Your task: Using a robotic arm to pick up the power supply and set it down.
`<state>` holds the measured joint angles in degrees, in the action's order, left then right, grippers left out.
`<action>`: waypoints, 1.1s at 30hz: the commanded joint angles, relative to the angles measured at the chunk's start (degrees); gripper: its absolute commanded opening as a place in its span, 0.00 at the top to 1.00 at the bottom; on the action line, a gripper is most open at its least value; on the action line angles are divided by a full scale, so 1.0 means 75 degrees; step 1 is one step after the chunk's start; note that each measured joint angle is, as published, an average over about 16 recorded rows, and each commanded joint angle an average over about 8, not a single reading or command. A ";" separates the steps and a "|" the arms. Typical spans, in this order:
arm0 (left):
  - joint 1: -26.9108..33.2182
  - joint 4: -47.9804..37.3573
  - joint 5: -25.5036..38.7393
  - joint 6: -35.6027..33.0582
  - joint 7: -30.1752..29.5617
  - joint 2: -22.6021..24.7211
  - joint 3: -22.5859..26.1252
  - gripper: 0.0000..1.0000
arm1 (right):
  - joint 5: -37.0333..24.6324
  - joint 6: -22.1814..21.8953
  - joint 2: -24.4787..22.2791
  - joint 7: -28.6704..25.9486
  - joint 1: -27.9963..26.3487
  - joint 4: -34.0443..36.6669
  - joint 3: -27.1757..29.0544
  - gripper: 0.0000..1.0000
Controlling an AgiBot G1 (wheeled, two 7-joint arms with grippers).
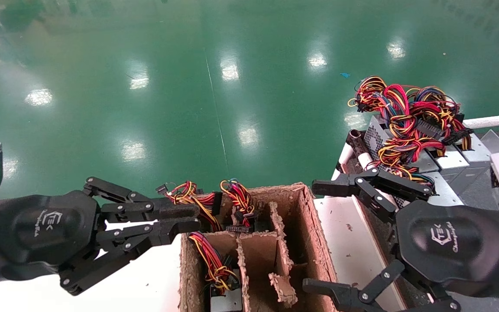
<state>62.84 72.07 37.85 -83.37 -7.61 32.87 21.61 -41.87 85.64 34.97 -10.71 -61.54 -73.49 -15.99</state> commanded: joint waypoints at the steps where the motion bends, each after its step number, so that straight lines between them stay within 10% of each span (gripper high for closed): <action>1: 0.0000 0.0000 0.0000 0.0000 0.0000 0.0000 0.0000 1.00 | 0.0000 0.0000 0.0000 0.0000 0.0000 0.0000 0.0000 0.00; 6: 0.0000 0.0000 0.0000 0.0000 0.0000 0.0000 0.0000 0.94 | 0.0000 0.0000 0.0000 0.0000 0.0000 0.0000 0.0000 0.00; 14: 0.0000 0.0000 0.0000 0.0000 0.0000 0.0000 0.0000 0.00 | 0.0000 0.0002 0.0006 0.0001 0.0005 0.0006 -0.0004 0.00; 33: 0.0001 -0.0001 0.0000 -0.0001 0.0001 0.0000 0.0001 0.00 | -0.1530 -0.0568 0.0922 -0.0236 -0.0210 0.0841 -0.0959 0.00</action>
<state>62.85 72.06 37.84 -83.38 -7.61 32.87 21.62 -52.89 81.81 42.17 -12.13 -63.33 -66.53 -23.03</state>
